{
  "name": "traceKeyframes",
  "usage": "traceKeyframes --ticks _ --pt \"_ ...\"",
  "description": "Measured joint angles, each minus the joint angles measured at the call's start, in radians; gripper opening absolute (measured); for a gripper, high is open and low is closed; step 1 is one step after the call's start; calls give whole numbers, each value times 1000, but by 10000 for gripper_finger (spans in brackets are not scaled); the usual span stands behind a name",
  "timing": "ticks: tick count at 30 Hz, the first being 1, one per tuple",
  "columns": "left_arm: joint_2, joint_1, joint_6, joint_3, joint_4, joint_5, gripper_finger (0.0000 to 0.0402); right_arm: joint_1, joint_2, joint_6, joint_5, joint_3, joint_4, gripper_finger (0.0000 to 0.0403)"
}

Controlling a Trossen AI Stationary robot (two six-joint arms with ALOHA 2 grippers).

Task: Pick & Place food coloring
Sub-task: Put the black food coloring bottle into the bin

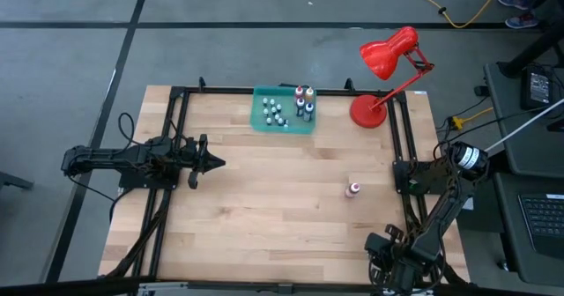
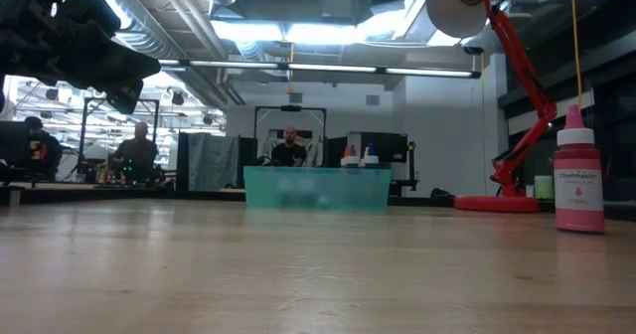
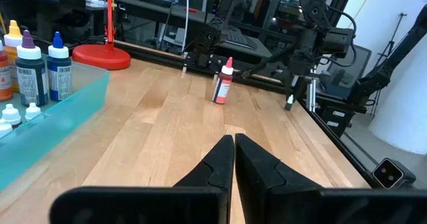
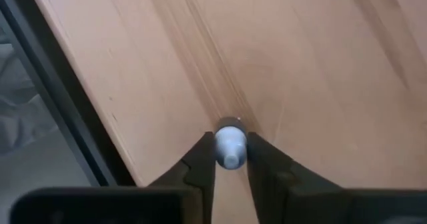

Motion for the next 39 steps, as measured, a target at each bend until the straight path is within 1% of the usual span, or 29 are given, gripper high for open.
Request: traceKeyframes --ticks 3,6,9,11,13,16,19,24,27,31,34,38,39 --pt "0 0 0 0 0 0 13 0 0 0 4 1 1 59" --pt "0 0 0 0 0 0 12 -1 0 0 2 7 0 59" --pt "0 0 0 0 0 0 10 -7 -6 -20 -1 30 -3 72" --pt "0 0 0 0 0 0 11 -17 -28 -39 -1 47 -15 77" --pt "0 0 0 0 0 0 13 -35 -62 -70 24 64 -38 76" --pt "0 0 0 0 0 0 12 -75 -129 -157 95 98 -103 64" --pt "0 0 0 0 0 0 10 -138 -211 -282 161 139 -186 61" --pt "0 0 0 0 0 0 9 -293 -341 -599 180 209 -257 73" --pt "0 0 0 0 0 0 11 -409 -387 -813 138 247 -260 71" --pt "0 0 0 0 0 -7 13 -581 -403 -1059 24 300 -261 63" --pt "0 0 -11 0 36 -57 11 -702 -390 -1178 -39 336 -261 66" --pt "0 0 -123 0 90 -69 11 -827 -361 -1312 -111 367 -259 71" --pt "0 0 -139 0 94 -90 12 -856 -350 -1347 -137 373 -259 71"
